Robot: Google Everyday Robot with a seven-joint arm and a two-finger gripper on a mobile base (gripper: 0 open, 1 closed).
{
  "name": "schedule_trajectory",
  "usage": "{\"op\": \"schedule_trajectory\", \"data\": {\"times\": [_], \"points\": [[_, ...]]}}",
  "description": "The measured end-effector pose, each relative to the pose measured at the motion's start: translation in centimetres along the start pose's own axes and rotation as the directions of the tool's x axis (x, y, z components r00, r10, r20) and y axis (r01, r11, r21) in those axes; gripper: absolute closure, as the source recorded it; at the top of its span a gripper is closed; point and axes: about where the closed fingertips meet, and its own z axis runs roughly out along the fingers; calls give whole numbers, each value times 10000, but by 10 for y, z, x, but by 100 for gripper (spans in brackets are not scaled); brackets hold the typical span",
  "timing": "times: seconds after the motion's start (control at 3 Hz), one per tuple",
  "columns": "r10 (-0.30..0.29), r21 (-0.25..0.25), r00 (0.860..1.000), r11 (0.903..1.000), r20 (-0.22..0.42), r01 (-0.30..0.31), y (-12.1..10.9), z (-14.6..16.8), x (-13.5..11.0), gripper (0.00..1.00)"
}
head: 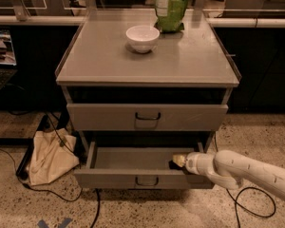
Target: Open middle drawer
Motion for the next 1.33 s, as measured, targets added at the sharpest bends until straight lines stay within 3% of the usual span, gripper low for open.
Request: {"op": "schedule_trajectory", "data": {"times": [0.33, 1.0, 1.33], "points": [[0, -2, 10000, 10000, -2, 0, 0, 0, 0, 100], [175, -548, 9976, 9983, -663, -211, 14, 13, 41, 100], [239, -630, 9974, 9976, -687, -283, 17, 13, 48, 100]]}}
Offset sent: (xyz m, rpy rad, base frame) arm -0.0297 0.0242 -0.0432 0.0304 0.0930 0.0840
